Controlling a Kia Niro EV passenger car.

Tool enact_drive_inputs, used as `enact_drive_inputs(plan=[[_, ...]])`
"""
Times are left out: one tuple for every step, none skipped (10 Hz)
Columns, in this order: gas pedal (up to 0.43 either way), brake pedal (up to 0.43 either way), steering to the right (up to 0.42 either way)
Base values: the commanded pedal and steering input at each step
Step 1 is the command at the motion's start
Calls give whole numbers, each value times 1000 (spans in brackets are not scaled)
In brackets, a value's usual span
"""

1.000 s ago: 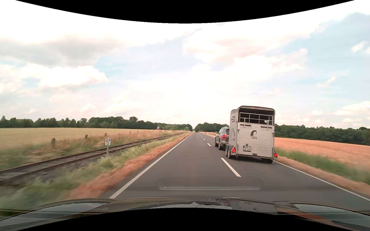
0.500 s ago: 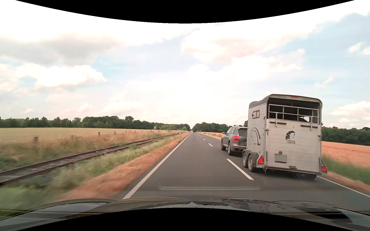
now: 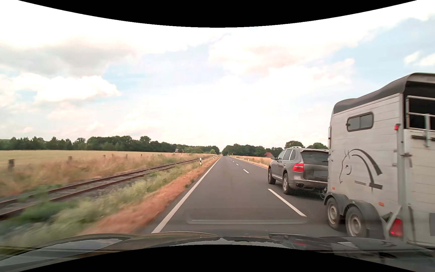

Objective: Follow the waypoints while adhering to traffic rules and regulations

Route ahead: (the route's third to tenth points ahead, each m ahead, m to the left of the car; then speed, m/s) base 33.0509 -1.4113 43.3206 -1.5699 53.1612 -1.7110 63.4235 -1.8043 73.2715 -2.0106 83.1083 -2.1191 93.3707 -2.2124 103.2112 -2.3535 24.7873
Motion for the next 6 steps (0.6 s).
enact_drive_inputs(plan=[[280,0,6],[280,0,5],[299,0,2],[311,0,3],[311,0,3],[311,0,2]])
